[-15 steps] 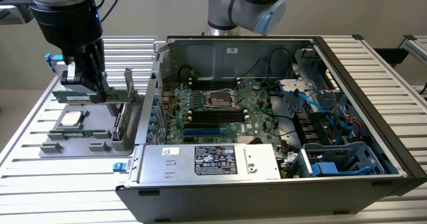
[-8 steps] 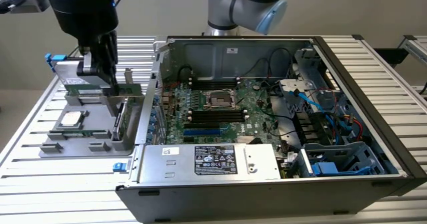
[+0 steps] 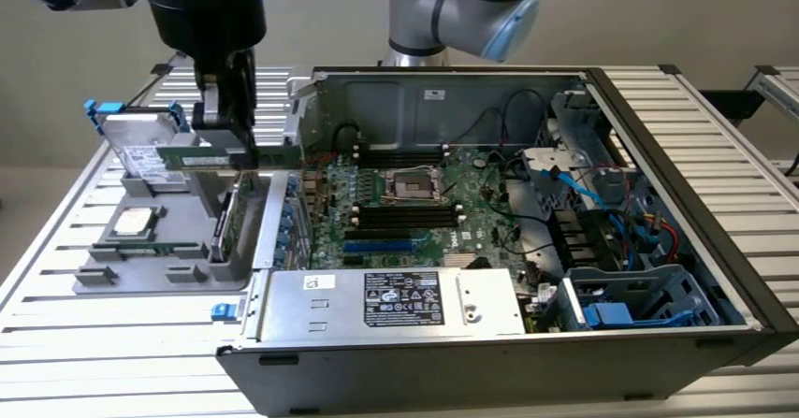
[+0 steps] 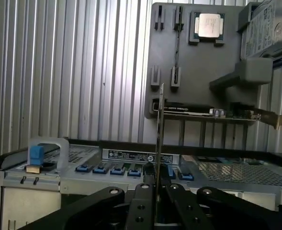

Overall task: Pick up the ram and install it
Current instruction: 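Pick up the ram and move it above insertion slot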

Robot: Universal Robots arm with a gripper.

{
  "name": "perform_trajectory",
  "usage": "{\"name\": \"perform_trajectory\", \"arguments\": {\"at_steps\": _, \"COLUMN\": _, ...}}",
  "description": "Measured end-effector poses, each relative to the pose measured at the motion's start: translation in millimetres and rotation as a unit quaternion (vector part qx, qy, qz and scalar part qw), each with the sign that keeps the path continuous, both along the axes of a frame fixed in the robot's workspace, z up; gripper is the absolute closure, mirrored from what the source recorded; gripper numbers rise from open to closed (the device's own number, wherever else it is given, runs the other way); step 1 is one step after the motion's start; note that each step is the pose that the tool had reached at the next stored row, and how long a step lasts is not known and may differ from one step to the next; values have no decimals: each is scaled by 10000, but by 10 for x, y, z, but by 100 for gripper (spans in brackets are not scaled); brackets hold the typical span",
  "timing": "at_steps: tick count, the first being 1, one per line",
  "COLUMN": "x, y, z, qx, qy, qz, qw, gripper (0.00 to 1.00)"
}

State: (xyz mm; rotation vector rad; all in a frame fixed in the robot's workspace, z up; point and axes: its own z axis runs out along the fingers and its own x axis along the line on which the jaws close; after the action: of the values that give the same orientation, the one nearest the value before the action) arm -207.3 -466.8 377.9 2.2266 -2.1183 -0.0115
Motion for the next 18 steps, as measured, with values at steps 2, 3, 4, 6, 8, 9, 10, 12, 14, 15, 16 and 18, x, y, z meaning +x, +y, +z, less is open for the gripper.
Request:
{"name": "perform_trajectory", "arguments": {"at_steps": 2, "x": 91, "y": 0, "z": 17, "qx": 25, "qy": 0, "qz": -1, "qw": 10000, "gripper": 86}}
{"name": "perform_trajectory", "arguments": {"at_steps": 3, "x": 136, "y": 0, "z": 24, "qx": 36, "qy": 0, "qz": -1, "qw": 10000, "gripper": 86}}
{"name": "perform_trajectory", "arguments": {"at_steps": 4, "x": 181, "y": -1, "z": 31, "qx": 49, "qy": 0, "qz": 0, "qw": 10000, "gripper": 86}}
{"name": "perform_trajectory", "arguments": {"at_steps": 6, "x": 273, "y": -1, "z": 43, "qx": 73, "qy": 0, "qz": -1, "qw": 10000, "gripper": 86}}
{"name": "perform_trajectory", "arguments": {"at_steps": 8, "x": 363, "y": -1, "z": 55, "qx": 96, "qy": 0, "qz": 0, "qw": 10000, "gripper": 86}}
{"name": "perform_trajectory", "arguments": {"at_steps": 9, "x": 408, "y": -1, "z": 60, "qx": 108, "qy": 0, "qz": 0, "qw": 9999, "gripper": 86}}
{"name": "perform_trajectory", "arguments": {"at_steps": 10, "x": 453, "y": -1, "z": 65, "qx": 119, "qy": 0, "qz": -1, "qw": 9999, "gripper": 86}}
{"name": "perform_trajectory", "arguments": {"at_steps": 12, "x": 543, "y": -2, "z": 76, "qx": 142, "qy": 0, "qz": 0, "qw": 9999, "gripper": 86}}
{"name": "perform_trajectory", "arguments": {"at_steps": 14, "x": 637, "y": -2, "z": 81, "qx": 161, "qy": 0, "qz": -1, "qw": 9999, "gripper": 86}}
{"name": "perform_trajectory", "arguments": {"at_steps": 15, "x": 682, "y": -2, "z": 82, "qx": 162, "qy": 0, "qz": 0, "qw": 9999, "gripper": 86}}
{"name": "perform_trajectory", "arguments": {"at_steps": 16, "x": 726, "y": -2, "z": 82, "qx": 162, "qy": 0, "qz": 0, "qw": 9999, "gripper": 86}}
{"name": "perform_trajectory", "arguments": {"at_steps": 18, "x": 816, "y": -2, "z": 77, "qx": 162, "qy": 0, "qz": -1, "qw": 9999, "gripper": 86}}
